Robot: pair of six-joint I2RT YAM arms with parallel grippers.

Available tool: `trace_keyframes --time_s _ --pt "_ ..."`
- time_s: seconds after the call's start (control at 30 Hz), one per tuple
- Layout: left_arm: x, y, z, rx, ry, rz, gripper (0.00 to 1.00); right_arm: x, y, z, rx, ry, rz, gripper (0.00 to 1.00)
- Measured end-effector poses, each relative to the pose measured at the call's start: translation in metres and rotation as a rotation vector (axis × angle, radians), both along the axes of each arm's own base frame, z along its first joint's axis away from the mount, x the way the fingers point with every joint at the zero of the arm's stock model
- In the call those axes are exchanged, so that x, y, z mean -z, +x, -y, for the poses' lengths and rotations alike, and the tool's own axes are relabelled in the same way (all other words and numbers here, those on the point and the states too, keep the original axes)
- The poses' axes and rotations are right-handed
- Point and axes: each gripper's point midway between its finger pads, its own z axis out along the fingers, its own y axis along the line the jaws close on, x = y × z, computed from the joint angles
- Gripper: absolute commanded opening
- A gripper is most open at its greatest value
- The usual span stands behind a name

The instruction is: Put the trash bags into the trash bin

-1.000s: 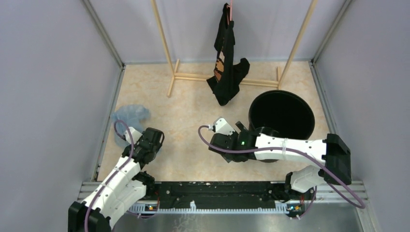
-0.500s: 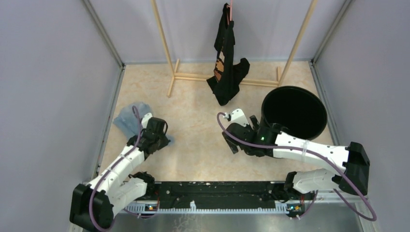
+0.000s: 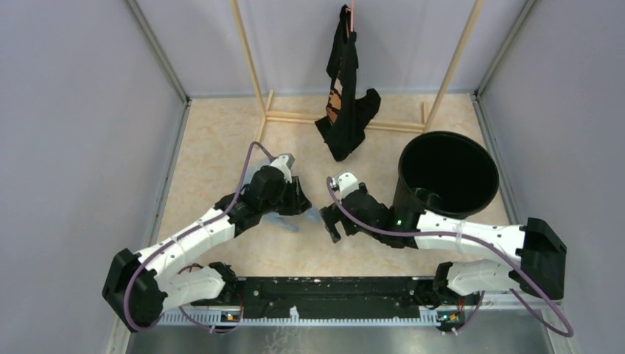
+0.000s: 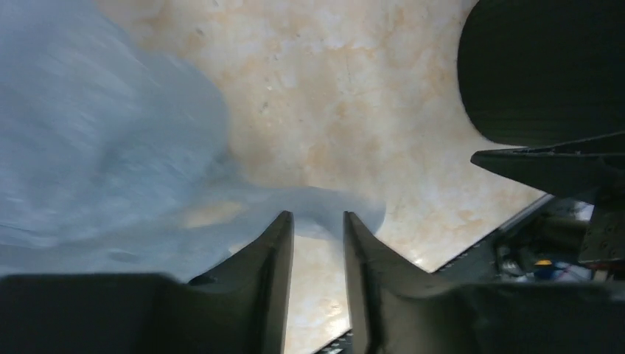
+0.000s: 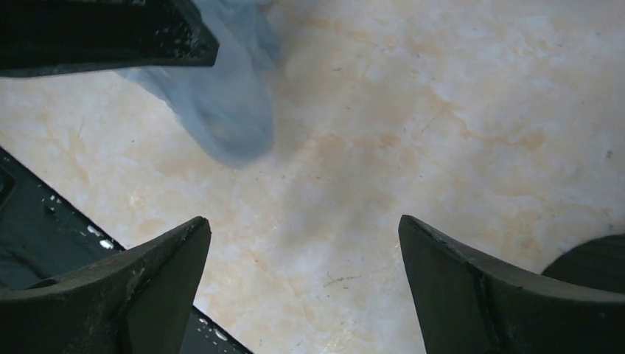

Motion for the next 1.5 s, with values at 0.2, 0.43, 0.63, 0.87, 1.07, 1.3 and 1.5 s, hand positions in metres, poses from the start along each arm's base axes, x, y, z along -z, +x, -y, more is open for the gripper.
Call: trace_keyframes --time_s 0.2,0.43,0.63,0.87,1.07,1.3,1.5 --pt "-0.019 0.006 -0.022 -0.043 0.058 0.108 0.73 0.006 -0.002 -0.020 -0.094 0.075 0.039 0.98" --pt "-0.064 -0.014 -0.058 -0.111 0.020 0.237 0.89 0.020 0.008 -0.053 -0.143 0.117 0.068 0.90" --pt "-0.056 -0.034 -0.070 -0.176 -0.057 0.181 0.91 0.082 0.004 -0.061 -0.175 -0.029 -0.006 0.71" --pt "0.019 -0.055 -0.076 -0.248 -0.034 -0.035 0.87 0.102 -0.011 -0.077 -0.216 -0.162 0.032 0.21" --pt "0.025 -0.059 -0.081 -0.330 -0.092 -0.075 0.92 0.096 -0.007 -0.071 -0.145 -0.131 0.034 0.04" --pt "0.019 -0.065 -0.083 -0.372 -0.180 -0.080 0.91 0.069 -0.014 -0.056 -0.087 -0.014 0.023 0.01" --pt "0.054 -0.072 -0.080 -0.392 -0.164 -0.175 0.85 0.057 -0.016 -0.062 -0.072 0.050 0.008 0.01"
